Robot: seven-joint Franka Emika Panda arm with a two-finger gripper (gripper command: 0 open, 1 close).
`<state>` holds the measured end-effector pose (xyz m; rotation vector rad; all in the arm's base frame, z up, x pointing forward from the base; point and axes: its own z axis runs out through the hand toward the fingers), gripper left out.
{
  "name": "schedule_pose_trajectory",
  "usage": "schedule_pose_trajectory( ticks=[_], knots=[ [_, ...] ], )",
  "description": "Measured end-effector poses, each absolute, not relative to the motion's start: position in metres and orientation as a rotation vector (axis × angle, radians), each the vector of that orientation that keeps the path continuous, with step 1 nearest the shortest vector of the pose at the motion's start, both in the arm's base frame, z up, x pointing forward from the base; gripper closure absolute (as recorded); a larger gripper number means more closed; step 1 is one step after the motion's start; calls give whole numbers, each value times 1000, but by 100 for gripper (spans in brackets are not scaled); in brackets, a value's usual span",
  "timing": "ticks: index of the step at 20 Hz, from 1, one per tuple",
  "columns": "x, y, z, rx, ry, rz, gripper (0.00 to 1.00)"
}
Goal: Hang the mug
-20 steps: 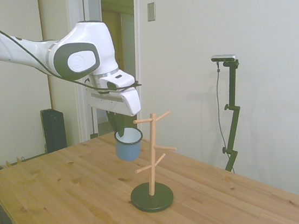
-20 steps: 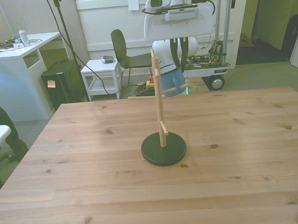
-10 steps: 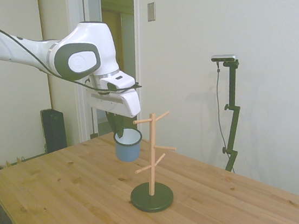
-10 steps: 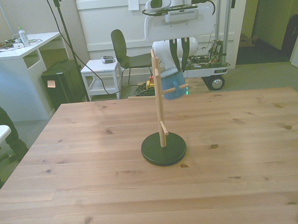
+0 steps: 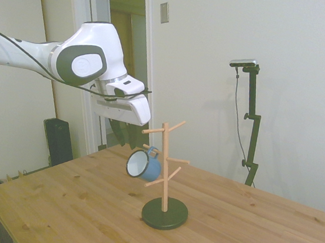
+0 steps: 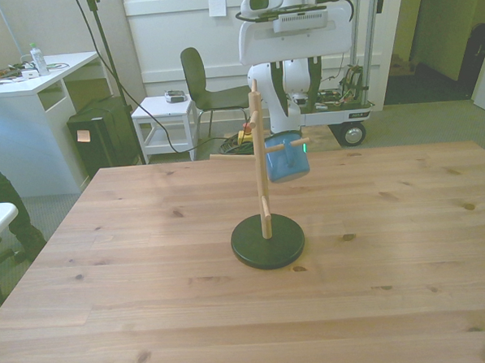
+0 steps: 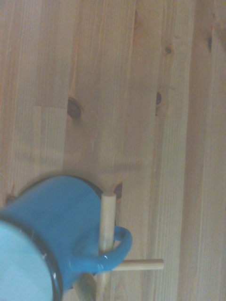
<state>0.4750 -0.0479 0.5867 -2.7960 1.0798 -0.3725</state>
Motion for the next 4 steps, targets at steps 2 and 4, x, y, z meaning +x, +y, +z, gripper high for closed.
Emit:
schedule_pose_trajectory(
  ticks=[2,4],
  knots=[
    [469,-34,576,-2816,1055,-345,0],
    [460,-17,560,-2841,1029,-318,0]
  ],
)
